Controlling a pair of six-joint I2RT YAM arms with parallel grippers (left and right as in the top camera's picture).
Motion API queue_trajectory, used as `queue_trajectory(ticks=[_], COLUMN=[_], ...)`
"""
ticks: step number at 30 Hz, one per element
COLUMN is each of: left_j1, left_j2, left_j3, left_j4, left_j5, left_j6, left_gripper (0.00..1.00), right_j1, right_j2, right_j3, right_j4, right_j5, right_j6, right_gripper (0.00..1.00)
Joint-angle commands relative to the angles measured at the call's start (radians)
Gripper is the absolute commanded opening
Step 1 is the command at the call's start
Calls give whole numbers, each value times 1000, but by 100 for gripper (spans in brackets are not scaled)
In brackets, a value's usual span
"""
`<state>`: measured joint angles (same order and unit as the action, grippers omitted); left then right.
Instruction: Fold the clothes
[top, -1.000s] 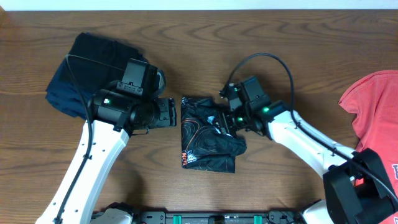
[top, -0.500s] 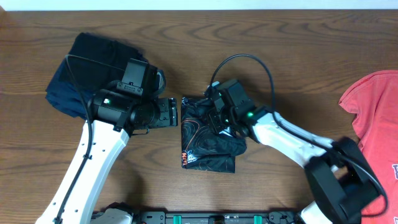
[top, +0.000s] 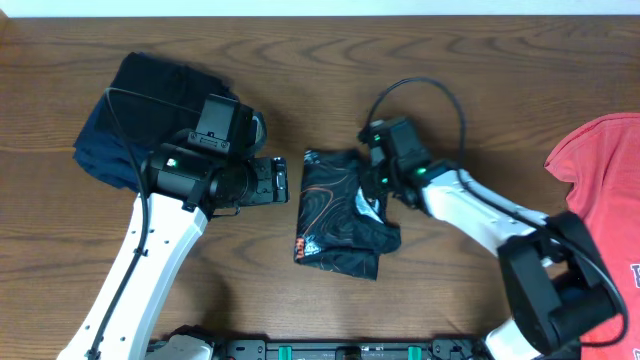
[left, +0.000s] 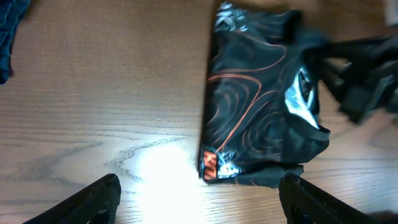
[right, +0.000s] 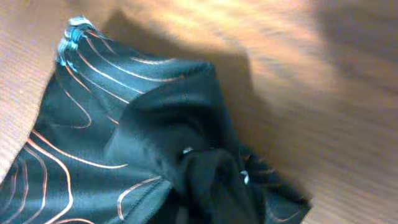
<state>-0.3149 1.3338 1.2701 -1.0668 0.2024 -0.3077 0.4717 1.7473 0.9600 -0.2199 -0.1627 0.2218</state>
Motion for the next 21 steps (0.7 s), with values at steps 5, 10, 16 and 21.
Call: queue_trajectory(ticks=[5,10,16,21], left_j1=[4,4,4,4], left_j2=[0,0,0,3], left_j3=[15,15,14,10], left_j4=[-2,-2,-2,10], left_j5=[-13,-13,-13,-13], left_j6=[24,26,26,26], left_gripper=[84,84,84,84], right_j1=[-105,-140,-140,-139], right_j2=[-42,-47,-78,-77], right_j3=[0,0,0,0], right_j4=[-41,-70,-98,-61], right_j5=[-13,-213,-233,-134], right_j6=[-1,-70,-71,-70], right_gripper=[39,27,39,8])
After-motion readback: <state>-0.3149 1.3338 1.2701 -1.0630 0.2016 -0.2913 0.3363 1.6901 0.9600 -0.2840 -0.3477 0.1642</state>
